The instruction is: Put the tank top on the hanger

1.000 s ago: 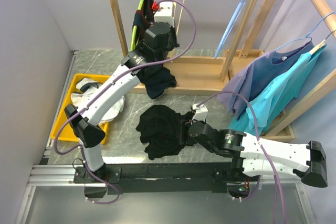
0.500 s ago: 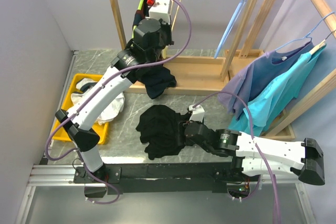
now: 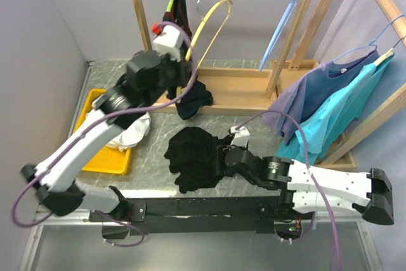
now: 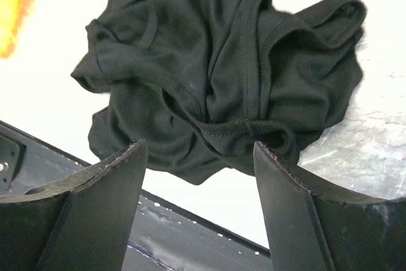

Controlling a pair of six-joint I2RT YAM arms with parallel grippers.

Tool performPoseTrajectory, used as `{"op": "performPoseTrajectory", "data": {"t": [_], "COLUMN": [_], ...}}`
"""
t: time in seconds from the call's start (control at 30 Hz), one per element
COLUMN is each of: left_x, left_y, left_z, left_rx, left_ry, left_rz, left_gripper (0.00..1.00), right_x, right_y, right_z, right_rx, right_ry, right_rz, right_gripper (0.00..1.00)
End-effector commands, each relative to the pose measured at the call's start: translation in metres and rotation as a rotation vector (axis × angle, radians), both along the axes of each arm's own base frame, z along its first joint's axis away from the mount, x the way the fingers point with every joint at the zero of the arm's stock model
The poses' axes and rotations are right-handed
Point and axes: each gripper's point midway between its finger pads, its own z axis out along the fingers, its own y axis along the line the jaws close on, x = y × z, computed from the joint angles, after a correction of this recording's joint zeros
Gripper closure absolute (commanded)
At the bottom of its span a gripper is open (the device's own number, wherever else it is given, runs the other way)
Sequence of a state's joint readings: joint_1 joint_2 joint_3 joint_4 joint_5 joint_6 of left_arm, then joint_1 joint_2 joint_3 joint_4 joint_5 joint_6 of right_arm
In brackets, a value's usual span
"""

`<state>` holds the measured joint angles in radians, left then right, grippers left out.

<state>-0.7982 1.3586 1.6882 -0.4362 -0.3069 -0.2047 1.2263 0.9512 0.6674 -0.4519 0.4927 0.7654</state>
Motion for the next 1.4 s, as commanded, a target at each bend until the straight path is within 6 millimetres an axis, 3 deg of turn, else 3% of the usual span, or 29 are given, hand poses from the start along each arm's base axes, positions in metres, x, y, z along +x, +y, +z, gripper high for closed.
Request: {"op": "performPoseTrajectory", "data": {"t": [0.0, 0.03, 0.07, 0.13, 0.17, 0.2, 0.23, 0.37, 0.4, 0.57, 0.77, 0.93, 1.03, 1.2, 1.23, 1.27, 1.33, 1.37], "left_x": [-0.047, -0.063, -0.070, -0.096, -0.104, -0.117, -0.124, -0.152, -0.159, -0.171, -0.192, -0.205, -0.211, -0.223, -0.223, -0.225, -0.230, -0.232], "left_y": [0.016, 0.027, 0.031, 0.045, 0.048, 0.059, 0.061, 0.072, 0.077, 0.089, 0.097, 0.101, 0.103, 0.113, 0.115, 0.117, 0.121, 0.123], "left_z": [-0.003, 0.002, -0.022, -0.022, -0.043, -0.041, -0.056, -0.079, -0.083, -0.103, -0.123, -0.118, -0.118, -0.132, -0.133, -0.132, -0.122, -0.118], "left_rx": [-0.048, -0.065, -0.025, -0.028, 0.006, -0.002, 0.020, 0.031, 0.029, 0.042, 0.058, 0.015, 0.007, 0.021, 0.022, 0.017, -0.003, -0.008], "left_ry": [0.023, 0.008, 0.054, 0.043, 0.080, 0.064, 0.088, 0.142, 0.158, 0.219, 0.281, 0.275, 0.298, 0.365, 0.369, 0.370, 0.353, 0.343], "left_rz": [-0.108, -0.127, -0.135, -0.194, -0.215, -0.230, -0.251, -0.317, -0.319, -0.303, -0.352, -0.379, -0.388, -0.381, -0.370, -0.370, -0.376, -0.376], "left_gripper": [0.99, 0.99, 0.99, 0.99, 0.99, 0.99, 0.99, 0.99, 0.99, 0.99, 0.99, 0.99, 0.99, 0.99, 0.99, 0.99, 0.99, 0.99], "right_x": [0.007, 0.006, 0.005, 0.003, 0.002, 0.002, 0.003, 0.011, 0.013, 0.031, 0.026, 0.019, 0.021, 0.029, 0.030, 0.031, 0.034, 0.038], "right_y": [-0.009, -0.010, -0.013, -0.011, -0.012, -0.011, -0.013, -0.017, -0.016, -0.020, -0.035, -0.031, -0.032, -0.035, -0.036, -0.037, -0.042, -0.039], "right_z": [0.019, 0.018, 0.012, 0.012, 0.005, 0.003, 0.000, -0.007, -0.009, -0.009, -0.031, -0.051, -0.061, -0.068, -0.069, -0.069, -0.064, -0.050], "right_rx": [0.062, 0.075, 0.072, 0.111, 0.106, 0.109, 0.097, 0.033, 0.020, -0.020, -0.063, -0.012, -0.016, -0.023, -0.023, -0.026, -0.038, -0.016], "right_ry": [-0.055, -0.050, -0.045, -0.044, -0.038, -0.037, -0.037, -0.042, -0.047, -0.057, -0.008, 0.052, 0.070, 0.076, 0.076, 0.073, 0.058, 0.039], "right_rz": [-0.059, -0.067, -0.070, -0.063, -0.061, -0.061, -0.076, -0.122, -0.124, -0.145, -0.151, -0.144, -0.158, -0.184, -0.188, -0.192, -0.211, -0.217], "right_gripper": [0.25, 0.25, 0.27, 0.28, 0.29, 0.30, 0.31, 0.50, 0.50, 0.53, 0.46, 0.47, 0.55, 0.55, 0.58, 0.69, 0.82, 0.92]}}
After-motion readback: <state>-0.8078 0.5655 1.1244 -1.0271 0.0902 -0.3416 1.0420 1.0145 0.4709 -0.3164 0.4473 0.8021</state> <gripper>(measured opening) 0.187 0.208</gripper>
